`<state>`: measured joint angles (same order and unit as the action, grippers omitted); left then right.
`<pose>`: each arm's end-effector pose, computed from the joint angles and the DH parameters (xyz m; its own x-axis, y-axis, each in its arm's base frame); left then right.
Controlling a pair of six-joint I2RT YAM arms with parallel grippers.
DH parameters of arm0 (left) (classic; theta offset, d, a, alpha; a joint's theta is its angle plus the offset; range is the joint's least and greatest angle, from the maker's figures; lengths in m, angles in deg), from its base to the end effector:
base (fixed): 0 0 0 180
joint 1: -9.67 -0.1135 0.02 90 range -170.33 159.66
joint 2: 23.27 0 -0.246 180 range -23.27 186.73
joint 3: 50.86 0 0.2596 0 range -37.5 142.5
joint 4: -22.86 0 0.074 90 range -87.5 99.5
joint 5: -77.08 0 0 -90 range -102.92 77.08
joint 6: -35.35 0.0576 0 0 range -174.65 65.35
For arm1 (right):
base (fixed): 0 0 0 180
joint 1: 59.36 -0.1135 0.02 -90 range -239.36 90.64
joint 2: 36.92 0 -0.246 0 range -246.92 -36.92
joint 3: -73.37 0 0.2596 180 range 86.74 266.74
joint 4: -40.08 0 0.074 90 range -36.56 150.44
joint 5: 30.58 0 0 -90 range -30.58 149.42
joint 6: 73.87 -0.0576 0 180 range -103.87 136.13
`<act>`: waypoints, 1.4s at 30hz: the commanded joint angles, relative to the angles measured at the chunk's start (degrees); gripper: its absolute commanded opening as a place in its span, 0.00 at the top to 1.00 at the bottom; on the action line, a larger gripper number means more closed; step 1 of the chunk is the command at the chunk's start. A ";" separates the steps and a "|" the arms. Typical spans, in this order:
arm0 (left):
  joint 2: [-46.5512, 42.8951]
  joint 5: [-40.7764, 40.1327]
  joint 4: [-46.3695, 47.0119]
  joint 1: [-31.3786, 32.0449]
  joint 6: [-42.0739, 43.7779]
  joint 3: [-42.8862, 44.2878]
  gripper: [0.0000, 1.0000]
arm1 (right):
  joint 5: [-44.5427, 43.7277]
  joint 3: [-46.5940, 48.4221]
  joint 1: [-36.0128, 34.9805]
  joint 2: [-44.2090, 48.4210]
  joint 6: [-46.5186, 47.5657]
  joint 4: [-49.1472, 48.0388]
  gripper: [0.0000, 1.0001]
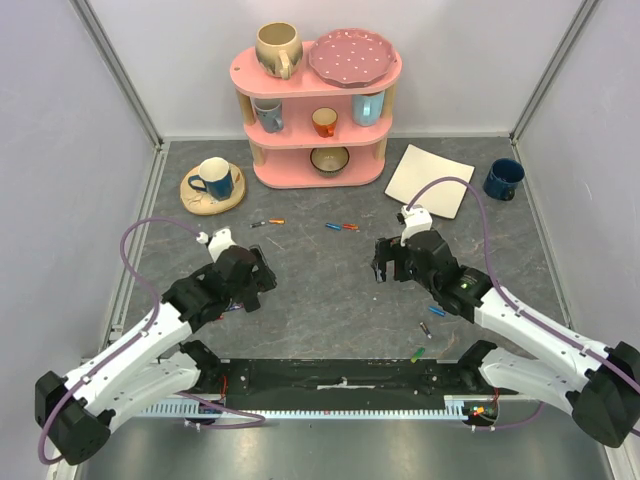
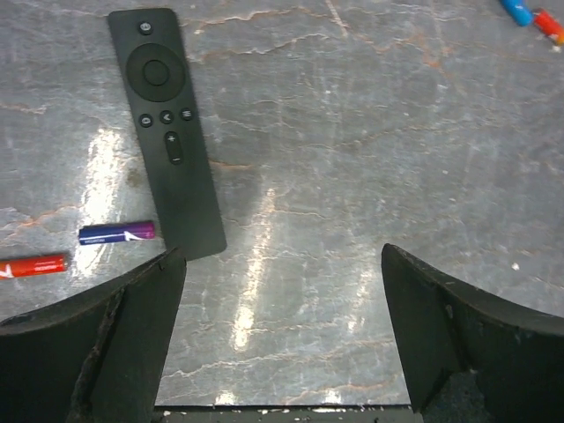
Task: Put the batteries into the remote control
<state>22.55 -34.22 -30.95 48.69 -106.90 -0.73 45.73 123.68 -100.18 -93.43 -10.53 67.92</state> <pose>0.1611 -0.1036 0.2124 -0.6806 -0.3967 -0.6160 -0.2202 0.9126 -0.3444 0.1981 0.1531 0.2179 -0.5970 0.0604 -0.8000 -0.2449 0.9358 0.2534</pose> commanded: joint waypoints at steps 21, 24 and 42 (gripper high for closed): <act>26.76 4.25 7.22 -19.51 7.25 8.22 0.13 | 4.81 -1.62 -0.23 -1.32 -2.70 -4.90 0.02; 32.12 1.79 4.86 -19.51 5.50 10.15 0.17 | 4.90 -1.79 -0.31 -1.41 -2.88 -5.16 0.02; 37.06 3.46 9.86 -19.86 5.31 7.17 0.25 | 5.17 -3.02 -0.23 -1.76 -3.49 -5.43 0.02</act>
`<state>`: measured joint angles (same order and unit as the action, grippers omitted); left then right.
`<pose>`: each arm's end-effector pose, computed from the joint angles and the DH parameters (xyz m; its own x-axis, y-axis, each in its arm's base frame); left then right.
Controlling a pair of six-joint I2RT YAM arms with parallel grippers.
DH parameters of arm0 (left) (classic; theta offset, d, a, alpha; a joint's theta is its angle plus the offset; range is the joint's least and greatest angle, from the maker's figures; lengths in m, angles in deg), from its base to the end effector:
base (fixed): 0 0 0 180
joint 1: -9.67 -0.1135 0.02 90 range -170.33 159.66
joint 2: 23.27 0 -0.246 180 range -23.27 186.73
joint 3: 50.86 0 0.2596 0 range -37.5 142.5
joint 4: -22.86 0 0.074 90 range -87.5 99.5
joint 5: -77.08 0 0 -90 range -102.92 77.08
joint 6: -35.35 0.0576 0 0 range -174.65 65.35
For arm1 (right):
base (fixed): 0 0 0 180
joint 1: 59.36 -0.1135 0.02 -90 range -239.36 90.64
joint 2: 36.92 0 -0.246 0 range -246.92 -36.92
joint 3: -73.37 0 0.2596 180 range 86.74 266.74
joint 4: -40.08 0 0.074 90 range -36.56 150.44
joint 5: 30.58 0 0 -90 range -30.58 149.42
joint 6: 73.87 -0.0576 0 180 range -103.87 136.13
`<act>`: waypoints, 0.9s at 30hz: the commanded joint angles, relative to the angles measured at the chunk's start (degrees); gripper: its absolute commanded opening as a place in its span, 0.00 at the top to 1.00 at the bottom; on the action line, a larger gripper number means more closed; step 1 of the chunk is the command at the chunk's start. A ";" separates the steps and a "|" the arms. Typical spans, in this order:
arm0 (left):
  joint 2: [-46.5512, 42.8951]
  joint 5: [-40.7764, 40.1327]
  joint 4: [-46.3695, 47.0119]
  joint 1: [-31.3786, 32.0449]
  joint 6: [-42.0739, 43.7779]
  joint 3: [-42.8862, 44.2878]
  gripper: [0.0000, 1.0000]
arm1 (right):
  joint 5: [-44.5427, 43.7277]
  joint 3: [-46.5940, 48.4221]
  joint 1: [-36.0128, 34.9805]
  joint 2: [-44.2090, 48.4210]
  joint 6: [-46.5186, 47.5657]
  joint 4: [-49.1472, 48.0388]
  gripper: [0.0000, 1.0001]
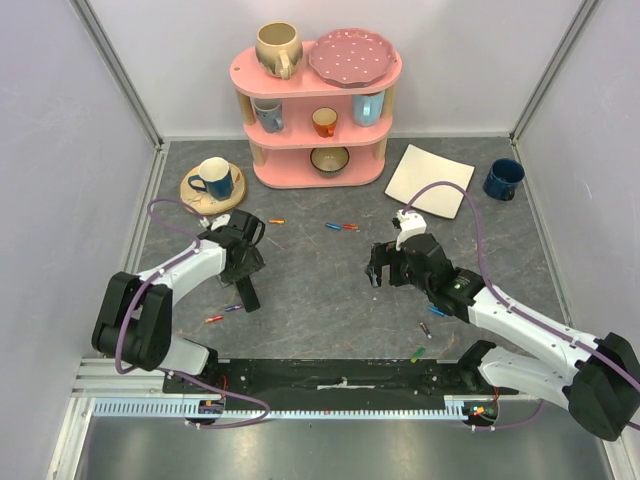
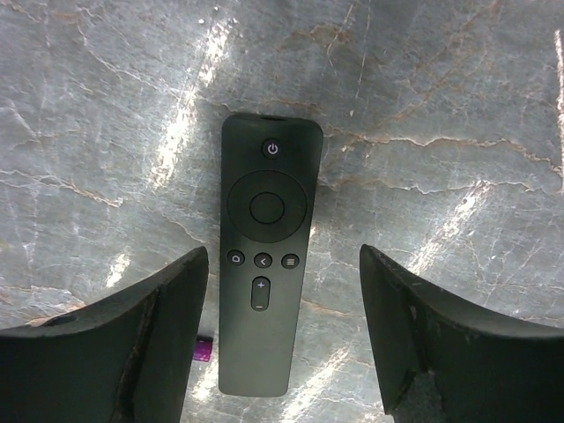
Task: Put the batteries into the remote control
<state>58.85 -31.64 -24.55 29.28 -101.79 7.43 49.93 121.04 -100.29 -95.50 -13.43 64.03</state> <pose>0.2559 -0.0716 0.1306 -0.7684 -0.4632 -0.4415 -0.5037 0.8634 -0.0290 0.1981 0.1592 0.1995 -0.6440 0.0856 -0.7602 -0.2601 0.9100 0.3228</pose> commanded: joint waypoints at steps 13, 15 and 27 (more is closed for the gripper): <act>3.48 1.14 4.42 -2.65 1.61 -1.16 0.30 | 0.80 -0.38 -0.12 0.67 -0.50 -1.01 0.02; 4.18 1.14 4.60 -2.65 1.70 -0.90 0.32 | 0.79 -0.47 -0.12 0.67 -0.50 -1.10 0.02; 4.28 3.16 4.95 -2.65 3.10 -0.89 0.66 | 0.44 -0.73 -0.12 1.11 -0.41 -0.57 0.02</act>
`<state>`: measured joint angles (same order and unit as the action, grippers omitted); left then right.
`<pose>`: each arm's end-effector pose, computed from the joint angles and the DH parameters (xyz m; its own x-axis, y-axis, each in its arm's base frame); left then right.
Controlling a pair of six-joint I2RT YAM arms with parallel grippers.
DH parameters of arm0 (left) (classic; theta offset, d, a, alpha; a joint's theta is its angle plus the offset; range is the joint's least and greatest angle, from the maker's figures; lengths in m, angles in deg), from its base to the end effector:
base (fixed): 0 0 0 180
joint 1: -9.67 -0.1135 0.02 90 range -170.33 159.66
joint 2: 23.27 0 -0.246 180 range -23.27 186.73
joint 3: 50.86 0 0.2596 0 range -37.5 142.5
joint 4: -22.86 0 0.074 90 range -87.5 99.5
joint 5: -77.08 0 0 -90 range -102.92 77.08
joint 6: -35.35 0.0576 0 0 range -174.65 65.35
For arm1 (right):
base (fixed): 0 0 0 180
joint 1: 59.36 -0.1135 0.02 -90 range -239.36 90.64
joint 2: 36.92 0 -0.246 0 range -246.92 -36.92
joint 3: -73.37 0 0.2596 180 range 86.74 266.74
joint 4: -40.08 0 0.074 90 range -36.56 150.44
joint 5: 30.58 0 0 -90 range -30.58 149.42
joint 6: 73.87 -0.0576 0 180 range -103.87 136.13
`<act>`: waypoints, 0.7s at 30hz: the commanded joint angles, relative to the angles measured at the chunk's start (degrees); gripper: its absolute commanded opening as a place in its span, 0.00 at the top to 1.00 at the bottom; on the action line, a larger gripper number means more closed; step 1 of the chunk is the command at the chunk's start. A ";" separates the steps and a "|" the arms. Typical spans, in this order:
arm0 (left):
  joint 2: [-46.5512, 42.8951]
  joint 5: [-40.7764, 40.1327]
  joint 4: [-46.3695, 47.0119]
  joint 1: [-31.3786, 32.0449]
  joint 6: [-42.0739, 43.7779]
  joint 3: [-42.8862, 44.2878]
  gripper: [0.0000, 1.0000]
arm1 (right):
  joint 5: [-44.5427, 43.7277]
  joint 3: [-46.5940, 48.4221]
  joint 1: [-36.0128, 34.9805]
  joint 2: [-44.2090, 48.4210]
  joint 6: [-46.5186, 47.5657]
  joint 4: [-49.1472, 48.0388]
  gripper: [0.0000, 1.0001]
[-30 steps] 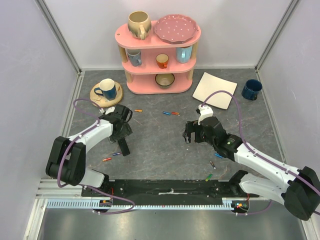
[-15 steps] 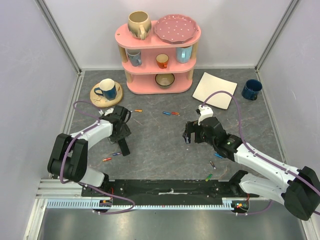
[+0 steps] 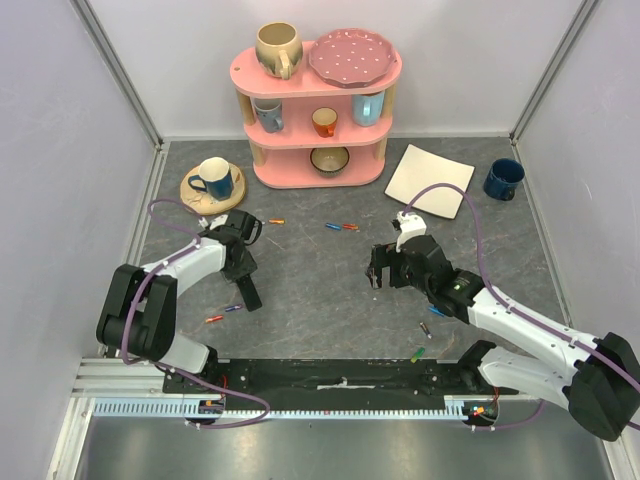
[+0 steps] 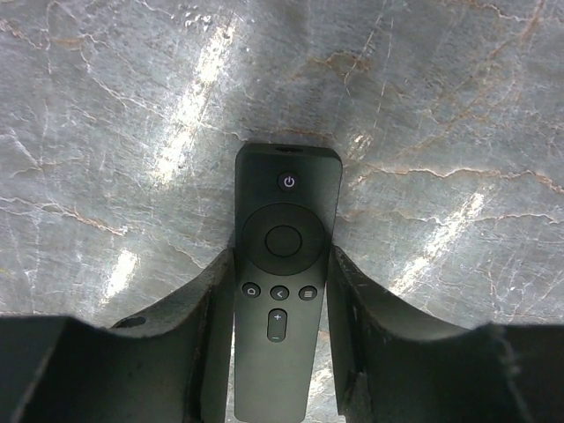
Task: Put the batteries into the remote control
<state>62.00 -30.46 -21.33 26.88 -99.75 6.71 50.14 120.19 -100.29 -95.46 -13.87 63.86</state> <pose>0.2627 -0.0632 0.1155 -0.7773 -0.4663 -0.4223 -0.5071 0.8617 -0.0180 0.1967 0.1583 0.1946 -0.6536 0.0863 -0.7519 -0.2547 0.9104 0.3260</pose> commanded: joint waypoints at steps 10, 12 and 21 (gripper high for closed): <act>-24.16 14.88 8.66 3.00 3.26 -1.31 0.81 | 4.00 4.52 -0.12 3.79 -1.46 0.67 0.02; -26.90 22.78 17.05 3.00 3.00 -3.77 0.85 | 5.40 3.47 -0.12 4.75 -2.25 -2.49 0.02; -35.17 40.12 44.77 3.18 -2.96 -15.10 0.98 | 18.76 4.00 -0.12 3.87 -6.82 -7.50 0.02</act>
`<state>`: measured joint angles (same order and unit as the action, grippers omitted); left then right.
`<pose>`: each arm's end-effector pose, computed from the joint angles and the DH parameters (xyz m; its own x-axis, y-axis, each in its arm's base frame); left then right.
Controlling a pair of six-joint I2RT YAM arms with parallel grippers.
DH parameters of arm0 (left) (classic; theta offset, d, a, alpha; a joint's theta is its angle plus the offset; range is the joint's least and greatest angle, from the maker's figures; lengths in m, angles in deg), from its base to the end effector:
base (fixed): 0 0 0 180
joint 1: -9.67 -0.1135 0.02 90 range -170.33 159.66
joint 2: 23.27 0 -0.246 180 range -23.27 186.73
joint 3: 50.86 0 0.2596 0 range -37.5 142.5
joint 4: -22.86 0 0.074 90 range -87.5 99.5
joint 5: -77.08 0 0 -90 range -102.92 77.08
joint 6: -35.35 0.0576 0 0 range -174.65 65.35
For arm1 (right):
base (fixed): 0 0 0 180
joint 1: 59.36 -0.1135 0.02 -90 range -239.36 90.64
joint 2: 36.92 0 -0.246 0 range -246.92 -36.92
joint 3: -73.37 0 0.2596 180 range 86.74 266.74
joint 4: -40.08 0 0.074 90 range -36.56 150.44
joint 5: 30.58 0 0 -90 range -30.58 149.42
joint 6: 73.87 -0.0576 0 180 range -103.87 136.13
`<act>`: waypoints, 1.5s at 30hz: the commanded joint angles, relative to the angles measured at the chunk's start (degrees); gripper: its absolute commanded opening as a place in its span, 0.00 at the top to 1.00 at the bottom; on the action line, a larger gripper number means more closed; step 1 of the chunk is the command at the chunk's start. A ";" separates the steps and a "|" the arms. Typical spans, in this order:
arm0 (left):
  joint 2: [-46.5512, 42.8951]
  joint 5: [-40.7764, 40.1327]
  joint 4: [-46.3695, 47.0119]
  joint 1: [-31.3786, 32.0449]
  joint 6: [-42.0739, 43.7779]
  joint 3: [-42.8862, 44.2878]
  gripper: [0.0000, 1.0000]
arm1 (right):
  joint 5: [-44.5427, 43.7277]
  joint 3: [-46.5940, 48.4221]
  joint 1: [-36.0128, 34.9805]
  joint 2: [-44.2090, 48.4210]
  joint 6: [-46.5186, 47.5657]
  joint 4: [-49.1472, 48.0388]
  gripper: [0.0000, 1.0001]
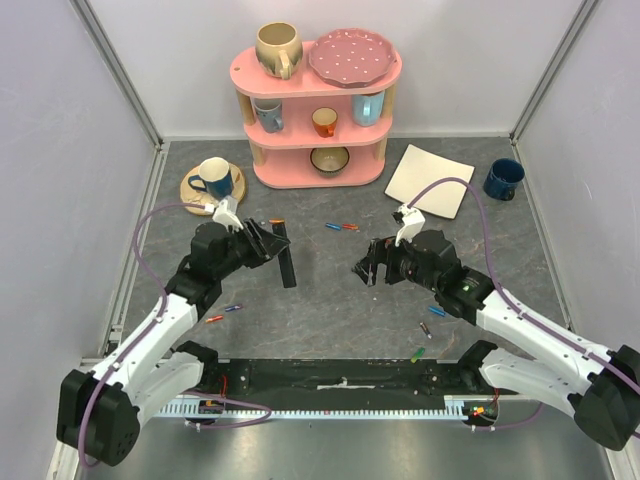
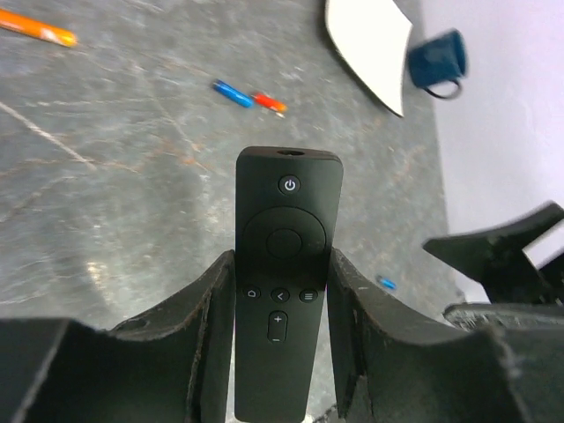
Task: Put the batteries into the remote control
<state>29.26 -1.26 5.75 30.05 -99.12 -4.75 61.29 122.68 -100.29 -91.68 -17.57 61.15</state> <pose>0.2283 -0.0972 0.2277 -0.6277 -0.4987 -0.5978 0.1052 0.7065 -0.6999 0.1908 0.1680 0.2310 -0.6562 0.1650 -0.7363 -0.3759 0.7746 0.5086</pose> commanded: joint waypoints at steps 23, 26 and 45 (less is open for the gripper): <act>5.91 22.79 74.15 2.64 -25.58 -16.41 0.98 | 29.77 -10.37 0.15 -4.38 -23.97 -50.68 0.02; 7.40 23.41 74.67 3.52 -26.02 -15.35 0.98 | 30.91 -9.41 0.15 -5.35 -22.74 -50.68 0.02; 11.89 21.91 77.75 7.92 -25.93 -12.36 0.98 | 32.67 -5.98 -1.52 -13.35 -23.79 -56.57 0.04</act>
<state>41.02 20.64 80.43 37.41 -124.76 -19.17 92.72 113.65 -100.92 -104.27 -41.37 7.81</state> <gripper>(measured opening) 0.469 0.962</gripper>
